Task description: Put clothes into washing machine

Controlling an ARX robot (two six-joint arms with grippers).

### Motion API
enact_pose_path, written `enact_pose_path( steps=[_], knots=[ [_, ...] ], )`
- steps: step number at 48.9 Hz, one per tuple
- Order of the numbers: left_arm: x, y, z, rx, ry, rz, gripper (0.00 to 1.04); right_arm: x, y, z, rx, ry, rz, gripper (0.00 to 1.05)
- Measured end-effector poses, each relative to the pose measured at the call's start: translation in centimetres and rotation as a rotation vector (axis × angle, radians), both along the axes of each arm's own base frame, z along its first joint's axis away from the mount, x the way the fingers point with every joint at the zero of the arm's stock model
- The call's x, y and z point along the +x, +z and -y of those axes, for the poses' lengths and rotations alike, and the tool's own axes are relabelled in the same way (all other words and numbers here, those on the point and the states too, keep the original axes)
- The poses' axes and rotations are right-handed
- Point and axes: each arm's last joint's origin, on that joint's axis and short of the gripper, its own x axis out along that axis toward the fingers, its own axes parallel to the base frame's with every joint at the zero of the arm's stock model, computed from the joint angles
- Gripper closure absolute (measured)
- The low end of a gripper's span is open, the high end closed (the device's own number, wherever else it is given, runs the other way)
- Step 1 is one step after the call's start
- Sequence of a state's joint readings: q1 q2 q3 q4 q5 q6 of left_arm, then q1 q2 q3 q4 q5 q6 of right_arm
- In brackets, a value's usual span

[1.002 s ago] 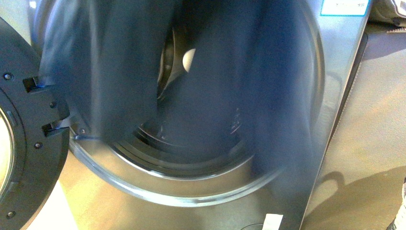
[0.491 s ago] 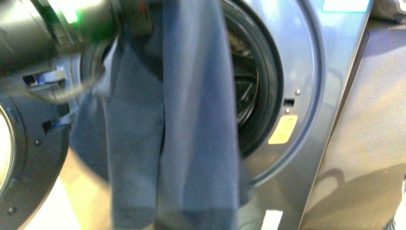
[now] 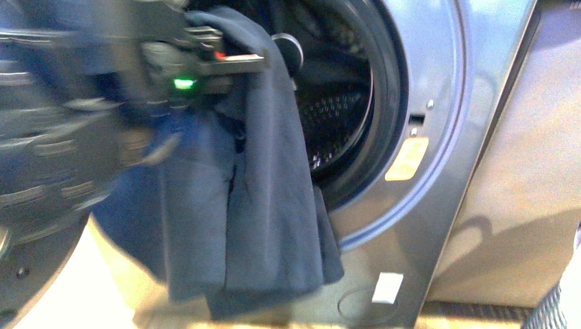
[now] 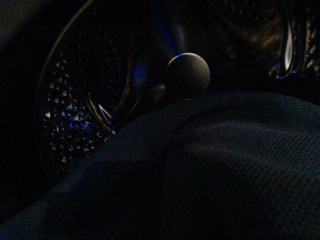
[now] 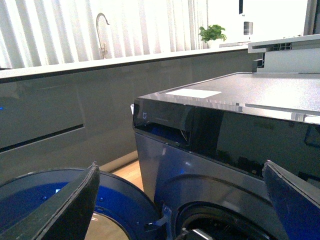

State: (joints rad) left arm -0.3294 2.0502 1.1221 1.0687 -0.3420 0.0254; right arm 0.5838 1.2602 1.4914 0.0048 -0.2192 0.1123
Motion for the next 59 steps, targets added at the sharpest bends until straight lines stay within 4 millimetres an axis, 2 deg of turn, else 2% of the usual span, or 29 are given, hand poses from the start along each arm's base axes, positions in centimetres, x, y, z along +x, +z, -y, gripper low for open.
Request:
enact_pose_path(
  steps=[12, 26, 46, 50, 59],
  knots=[
    [5.2, -0.6, 2.2, 0.06, 0.054, -0.064, 0.94, 0.0, 0.0, 0.0, 0.0, 0.0, 0.0, 0.07],
    [9.9, -1.2, 2.8, 0.061, 0.091, -0.181, 0.94, 0.0, 0.0, 0.0, 0.0, 0.0, 0.0, 0.07],
    [14.3, -2.1, 2.5, 0.032, 0.134, -0.225, 0.94, 0.0, 0.0, 0.0, 0.0, 0.0, 0.0, 0.07],
    [15.0, -1.5, 2.5, 0.016, 0.127, -0.155, 0.94, 0.0, 0.0, 0.0, 0.0, 0.0, 0.0, 0.07],
    [15.3, 0.3, 2.6, -0.011, 0.086, -0.034, 0.94, 0.0, 0.0, 0.0, 0.0, 0.0, 0.0, 0.07]
  ],
)
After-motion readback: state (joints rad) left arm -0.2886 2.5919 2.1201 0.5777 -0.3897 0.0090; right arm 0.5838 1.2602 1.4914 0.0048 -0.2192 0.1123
